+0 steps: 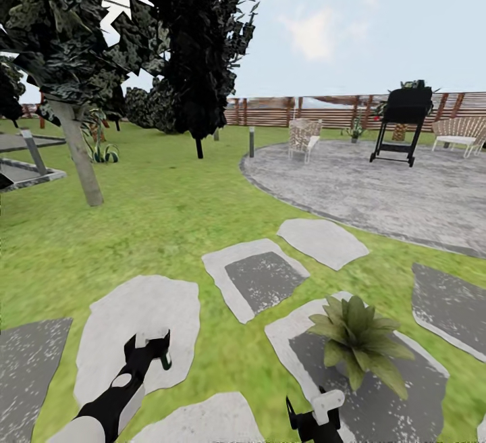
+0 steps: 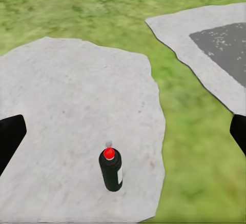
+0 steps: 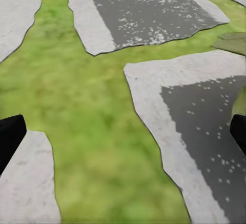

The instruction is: Pick up the pesticide atomizer in the garden and spray insectifuge to fully cover both potted plants in the garden.

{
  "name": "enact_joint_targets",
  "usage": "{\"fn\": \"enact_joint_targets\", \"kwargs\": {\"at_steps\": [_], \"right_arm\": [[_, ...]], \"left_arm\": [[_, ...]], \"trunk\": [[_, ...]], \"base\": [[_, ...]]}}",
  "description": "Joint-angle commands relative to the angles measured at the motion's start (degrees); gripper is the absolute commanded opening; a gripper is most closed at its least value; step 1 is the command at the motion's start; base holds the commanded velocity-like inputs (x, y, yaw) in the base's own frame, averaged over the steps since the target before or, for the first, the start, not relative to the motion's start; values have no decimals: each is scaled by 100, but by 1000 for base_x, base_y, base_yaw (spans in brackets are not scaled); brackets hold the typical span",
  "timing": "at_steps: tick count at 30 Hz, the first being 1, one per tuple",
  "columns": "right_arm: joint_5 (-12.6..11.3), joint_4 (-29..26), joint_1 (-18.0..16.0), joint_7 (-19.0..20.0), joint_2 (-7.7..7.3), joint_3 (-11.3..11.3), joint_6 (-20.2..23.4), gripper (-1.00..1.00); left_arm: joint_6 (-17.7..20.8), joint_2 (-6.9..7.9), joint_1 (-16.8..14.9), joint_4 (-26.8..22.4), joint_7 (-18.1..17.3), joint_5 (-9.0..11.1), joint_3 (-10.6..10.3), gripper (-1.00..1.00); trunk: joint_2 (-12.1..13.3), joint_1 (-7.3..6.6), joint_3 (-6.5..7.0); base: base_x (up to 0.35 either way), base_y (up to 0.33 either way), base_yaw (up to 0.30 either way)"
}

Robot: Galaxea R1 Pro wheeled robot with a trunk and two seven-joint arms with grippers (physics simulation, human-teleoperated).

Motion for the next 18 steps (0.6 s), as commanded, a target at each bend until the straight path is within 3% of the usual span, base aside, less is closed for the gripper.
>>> {"fn": "enact_joint_targets", "kwargs": {"at_steps": [1,5,18], "right_arm": [[44,1,-2,-1,2,-11,-14,100],[44,2,-2,-1,2,-11,-13,100],[38,0,-2,1,2,-12,-13,100]], "left_arm": [[-21,0,-4,8,1,33,-5,100],[-25,0,-4,18,-2,32,-12,100],[-27,0,-4,12,-3,25,-14,100]], "trunk": [[-44,21,-33],[-204,109,-141],[-222,142,-548]], "base": [[0,0,64],[0,0,64],[0,0,33]]}}
